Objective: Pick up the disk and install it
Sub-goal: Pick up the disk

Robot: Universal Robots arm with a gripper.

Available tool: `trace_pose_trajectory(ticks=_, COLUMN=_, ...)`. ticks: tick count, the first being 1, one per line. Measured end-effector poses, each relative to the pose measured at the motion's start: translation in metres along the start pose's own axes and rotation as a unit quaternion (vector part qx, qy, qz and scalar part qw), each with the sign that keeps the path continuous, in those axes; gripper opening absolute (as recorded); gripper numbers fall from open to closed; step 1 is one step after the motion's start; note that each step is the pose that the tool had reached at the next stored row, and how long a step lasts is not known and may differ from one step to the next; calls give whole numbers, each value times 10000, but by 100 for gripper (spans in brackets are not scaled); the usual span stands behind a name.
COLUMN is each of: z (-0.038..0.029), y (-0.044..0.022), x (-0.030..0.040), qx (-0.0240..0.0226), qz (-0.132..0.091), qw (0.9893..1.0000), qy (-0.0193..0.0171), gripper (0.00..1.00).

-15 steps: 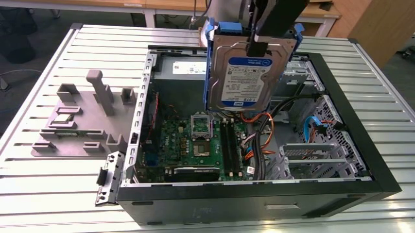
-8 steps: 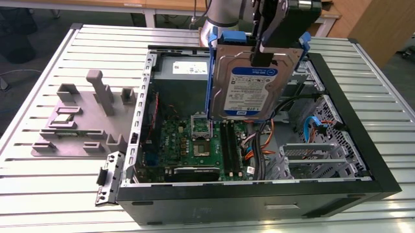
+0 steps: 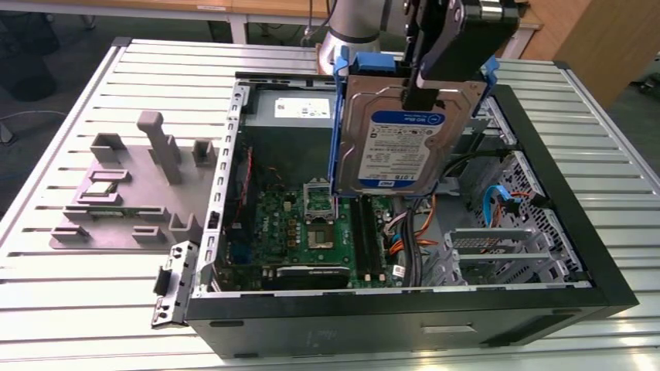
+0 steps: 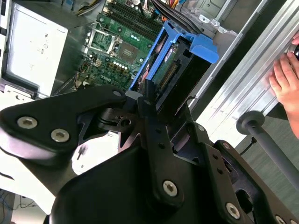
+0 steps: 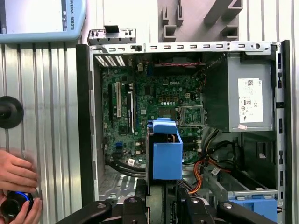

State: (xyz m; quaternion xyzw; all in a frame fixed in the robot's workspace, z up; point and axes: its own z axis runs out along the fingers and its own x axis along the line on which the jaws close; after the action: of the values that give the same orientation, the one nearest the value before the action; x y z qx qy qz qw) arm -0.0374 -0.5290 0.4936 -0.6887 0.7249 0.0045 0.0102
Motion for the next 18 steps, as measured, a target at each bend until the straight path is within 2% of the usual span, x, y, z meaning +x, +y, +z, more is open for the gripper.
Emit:
trace_pose_trajectory(ticks=4, z=1, y=-65, x=-3, qx=0, qz=0, qw=10000, qy=0, gripper=35)
trace_pose_trajectory(ticks=7, z=1, y=-78, x=-4, qx=0, qz=1, qw=10000, qy=0, gripper=35)
trace_pose_trajectory(ticks=9, z=2, y=-190, x=-10, qx=0, qz=1, qw=10000, qy=0, gripper=35)
trace_pose_trajectory(ticks=18, z=2, y=-193, x=-10, qx=0, qz=1, qw=10000, qy=0, gripper=35)
